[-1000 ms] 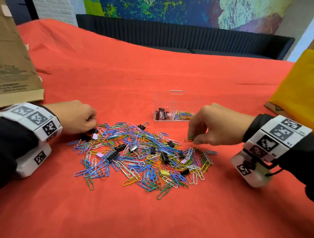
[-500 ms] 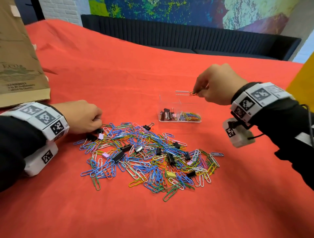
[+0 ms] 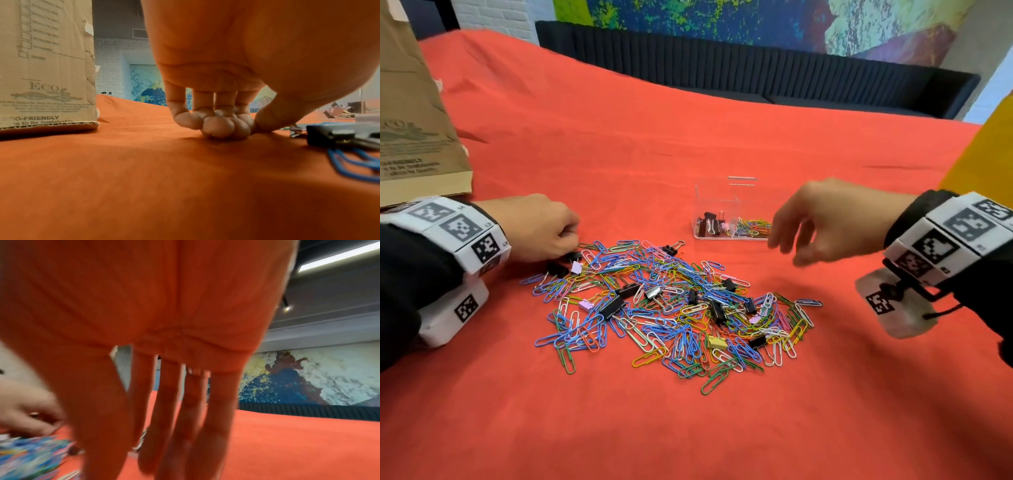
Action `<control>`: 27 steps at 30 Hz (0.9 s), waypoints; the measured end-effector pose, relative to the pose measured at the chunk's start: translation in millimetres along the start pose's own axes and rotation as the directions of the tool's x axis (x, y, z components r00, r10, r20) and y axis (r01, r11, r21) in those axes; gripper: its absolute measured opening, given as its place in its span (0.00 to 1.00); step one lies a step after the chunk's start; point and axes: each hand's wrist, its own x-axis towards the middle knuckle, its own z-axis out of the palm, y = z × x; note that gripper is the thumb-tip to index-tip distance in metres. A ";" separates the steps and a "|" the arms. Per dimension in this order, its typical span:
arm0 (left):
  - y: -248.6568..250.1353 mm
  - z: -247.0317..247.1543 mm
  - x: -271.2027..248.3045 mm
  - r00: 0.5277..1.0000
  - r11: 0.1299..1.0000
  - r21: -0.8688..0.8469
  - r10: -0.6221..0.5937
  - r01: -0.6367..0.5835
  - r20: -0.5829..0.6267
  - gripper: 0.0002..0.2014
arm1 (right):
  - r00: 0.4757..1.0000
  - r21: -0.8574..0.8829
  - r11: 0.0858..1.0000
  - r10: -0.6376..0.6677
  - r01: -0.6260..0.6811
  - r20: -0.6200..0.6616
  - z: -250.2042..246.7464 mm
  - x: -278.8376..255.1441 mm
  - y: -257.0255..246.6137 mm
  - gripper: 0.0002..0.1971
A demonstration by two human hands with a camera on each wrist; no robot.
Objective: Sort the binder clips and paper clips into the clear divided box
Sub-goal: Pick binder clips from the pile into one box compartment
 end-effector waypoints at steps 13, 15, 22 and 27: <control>-3.2 4.2 3.1 1.000 1.000 0.028 0.015 -0.014 -0.022 0.13 | 0.977 -0.013 0.992 -0.123 0.127 0.172 38.9 -23.9 -17.1 0.15; -2.7 3.8 3.0 1.000 1.000 0.026 0.017 -0.016 -0.023 0.13 | 0.981 -0.037 0.990 -0.128 0.134 0.144 40.7 -21.5 -16.8 0.09; -0.7 2.0 1.0 1.000 0.999 0.033 0.019 -0.018 -0.021 0.13 | 0.991 -0.004 0.992 -0.127 0.127 0.046 35.2 -16.3 -13.1 0.05; -1.1 3.8 1.5 1.000 1.000 0.016 0.016 -0.015 -0.024 0.13 | 0.990 0.041 0.994 -0.093 0.098 -0.106 11.6 -10.5 -8.7 0.06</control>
